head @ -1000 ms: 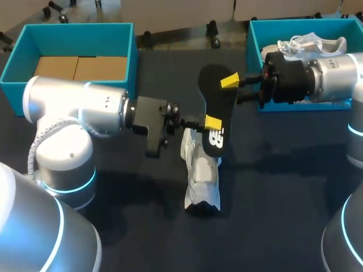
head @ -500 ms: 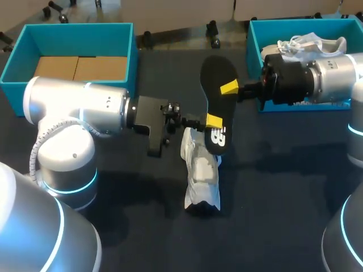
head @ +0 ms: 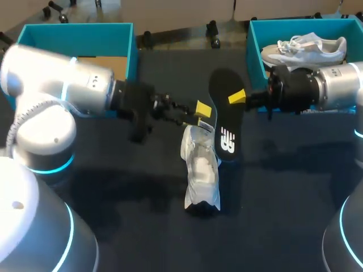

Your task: Take the shoe out of the shoebox, open the shoe tongue, remove and reinsert the insole, then place the shoe into the shoebox

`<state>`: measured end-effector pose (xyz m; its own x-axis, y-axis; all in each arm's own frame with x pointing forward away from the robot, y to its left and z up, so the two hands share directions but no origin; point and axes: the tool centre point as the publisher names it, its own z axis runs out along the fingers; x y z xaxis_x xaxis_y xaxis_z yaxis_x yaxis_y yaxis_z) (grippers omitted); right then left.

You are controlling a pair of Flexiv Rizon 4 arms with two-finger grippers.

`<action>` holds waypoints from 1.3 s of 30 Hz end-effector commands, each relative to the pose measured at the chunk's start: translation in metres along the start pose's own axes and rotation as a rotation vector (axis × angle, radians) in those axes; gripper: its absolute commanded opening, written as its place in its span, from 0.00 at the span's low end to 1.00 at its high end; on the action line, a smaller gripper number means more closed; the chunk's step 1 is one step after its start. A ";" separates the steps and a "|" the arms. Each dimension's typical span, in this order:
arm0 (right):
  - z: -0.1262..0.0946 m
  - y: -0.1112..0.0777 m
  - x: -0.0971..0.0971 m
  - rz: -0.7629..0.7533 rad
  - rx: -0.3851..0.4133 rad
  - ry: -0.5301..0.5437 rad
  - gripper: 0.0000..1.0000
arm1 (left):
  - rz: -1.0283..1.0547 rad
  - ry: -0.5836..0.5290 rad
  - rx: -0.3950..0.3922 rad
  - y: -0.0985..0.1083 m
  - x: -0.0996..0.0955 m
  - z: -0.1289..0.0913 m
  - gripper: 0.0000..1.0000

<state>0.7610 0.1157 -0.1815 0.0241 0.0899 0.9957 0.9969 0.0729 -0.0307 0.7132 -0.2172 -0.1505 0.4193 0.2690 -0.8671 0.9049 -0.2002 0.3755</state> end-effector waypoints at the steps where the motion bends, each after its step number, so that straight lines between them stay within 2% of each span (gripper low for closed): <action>1: 0.000 0.003 -0.004 0.015 0.018 -0.019 0.00 | -0.002 0.175 0.089 0.008 -0.009 -0.015 1.00; 2: 0.000 0.003 -0.005 0.017 0.021 -0.021 0.00 | -0.007 0.201 0.077 0.011 -0.011 -0.015 1.00; 15: 0.005 -0.002 -0.022 0.063 0.069 -0.059 0.00 | -0.019 0.505 0.144 0.035 -0.030 -0.006 1.00; 27: 0.001 -0.009 -0.026 0.073 0.086 -0.061 0.00 | -0.072 0.697 0.169 0.052 -0.048 0.003 1.00; 39: -0.009 -0.013 -0.026 0.051 0.101 -0.066 0.00 | -0.093 0.718 0.150 0.054 -0.051 0.005 1.00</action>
<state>0.7493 0.1058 -0.2072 0.0659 0.1582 0.9852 0.9817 0.1667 -0.0924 0.7395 -0.2434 -0.0895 0.3372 0.7864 -0.5176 0.9406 -0.2583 0.2204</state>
